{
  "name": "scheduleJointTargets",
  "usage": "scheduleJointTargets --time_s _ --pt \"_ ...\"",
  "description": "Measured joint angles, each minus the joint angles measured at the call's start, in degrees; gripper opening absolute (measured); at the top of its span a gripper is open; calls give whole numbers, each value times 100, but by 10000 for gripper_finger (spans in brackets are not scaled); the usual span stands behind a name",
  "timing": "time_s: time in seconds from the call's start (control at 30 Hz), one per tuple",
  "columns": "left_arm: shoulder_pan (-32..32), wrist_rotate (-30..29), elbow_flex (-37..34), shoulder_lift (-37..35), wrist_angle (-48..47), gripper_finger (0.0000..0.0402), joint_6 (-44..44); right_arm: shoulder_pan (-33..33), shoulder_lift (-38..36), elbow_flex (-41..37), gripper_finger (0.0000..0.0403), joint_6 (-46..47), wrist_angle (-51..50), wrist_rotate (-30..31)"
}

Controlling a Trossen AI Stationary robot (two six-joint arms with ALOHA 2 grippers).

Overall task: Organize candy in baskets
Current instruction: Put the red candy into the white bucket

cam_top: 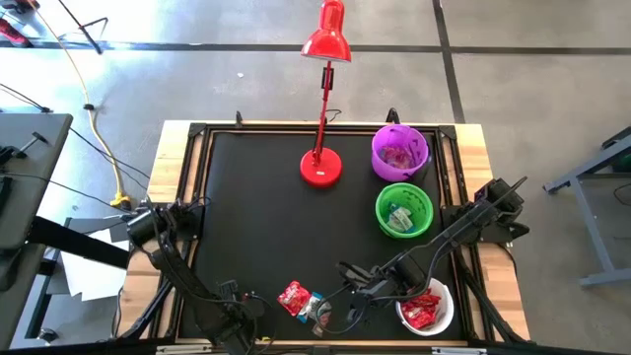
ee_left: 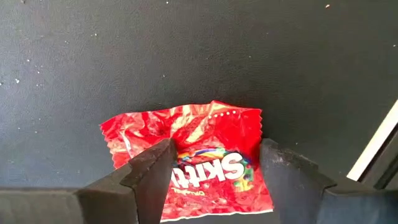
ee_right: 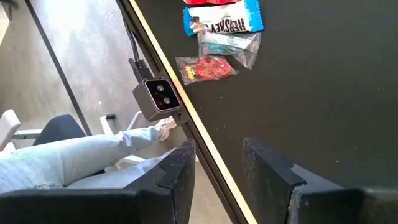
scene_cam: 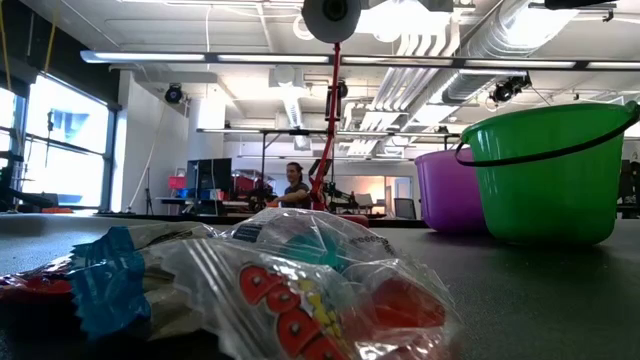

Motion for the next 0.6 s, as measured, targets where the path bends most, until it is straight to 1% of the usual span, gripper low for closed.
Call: scheduleJointTargets --time_s 0.1,0.33,0.47,0.6 --pt "-1 -11 13 84 0 225 33 0 0 0 128 1 -14 0" --pt "-9 -205 7 109 -3 221 -225 0 0 0 128 0 -17 1" --pt "-7 -213 2 109 -13 198 -262 0 0 0 128 0 -16 1" --pt "-4 -238 2 109 -16 159 -361 0 0 0 128 9 -15 2"
